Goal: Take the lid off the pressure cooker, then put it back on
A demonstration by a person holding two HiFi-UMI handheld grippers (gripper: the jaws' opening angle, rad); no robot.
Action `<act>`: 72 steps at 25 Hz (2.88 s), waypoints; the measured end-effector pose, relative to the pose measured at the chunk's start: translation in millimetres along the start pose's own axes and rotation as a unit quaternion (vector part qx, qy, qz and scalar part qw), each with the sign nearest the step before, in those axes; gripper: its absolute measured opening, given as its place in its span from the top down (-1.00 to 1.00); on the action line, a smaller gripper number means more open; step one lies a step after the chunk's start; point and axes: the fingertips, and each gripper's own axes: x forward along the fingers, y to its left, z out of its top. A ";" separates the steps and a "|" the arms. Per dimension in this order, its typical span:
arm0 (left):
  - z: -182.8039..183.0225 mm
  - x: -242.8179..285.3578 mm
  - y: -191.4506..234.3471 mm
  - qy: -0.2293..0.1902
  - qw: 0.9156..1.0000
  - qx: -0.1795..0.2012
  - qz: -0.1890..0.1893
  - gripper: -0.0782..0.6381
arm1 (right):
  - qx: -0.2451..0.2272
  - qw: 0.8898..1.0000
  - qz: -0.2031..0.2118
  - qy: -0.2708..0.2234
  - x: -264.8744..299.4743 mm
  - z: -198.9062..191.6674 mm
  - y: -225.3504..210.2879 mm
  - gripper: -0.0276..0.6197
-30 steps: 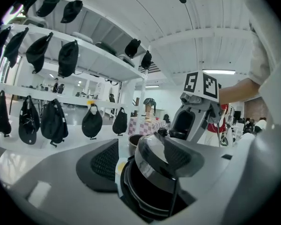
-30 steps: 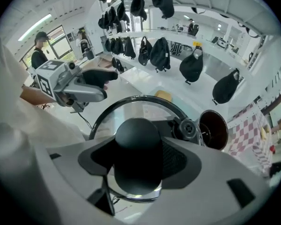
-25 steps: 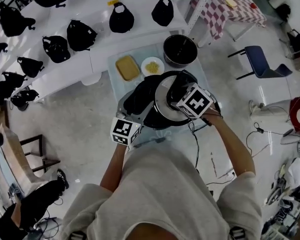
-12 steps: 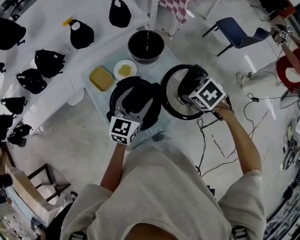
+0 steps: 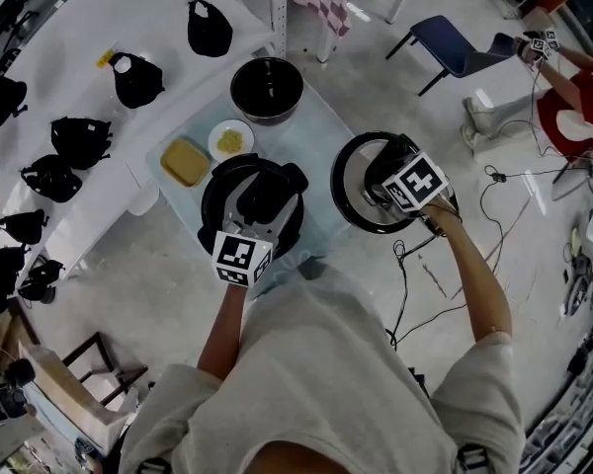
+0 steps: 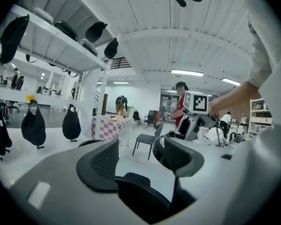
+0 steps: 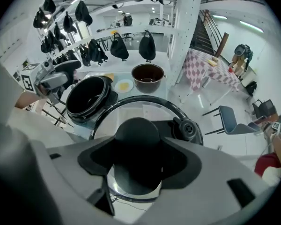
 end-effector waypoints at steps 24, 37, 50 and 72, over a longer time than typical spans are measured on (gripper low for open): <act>-4.6 -22.1 28.0 0.040 0.996 0.002 0.084 -0.03 | 0.069 0.996 0.023 0.052 209.7 -20.7 -20.4 0.07; -7.0 -29.5 40.3 0.040 0.994 -0.004 0.097 -0.03 | 0.036 0.998 0.000 0.048 234.5 -12.0 -2.5 0.06; -5.1 -34.8 50.6 0.030 0.994 -0.011 0.106 -0.03 | 0.089 0.995 0.010 -0.038 204.1 3.9 2.6 -0.09; -2.2 -77.9 79.1 0.009 0.985 -0.014 0.170 -0.03 | 0.035 0.901 0.035 -0.431 10.1 138.2 98.0 -0.09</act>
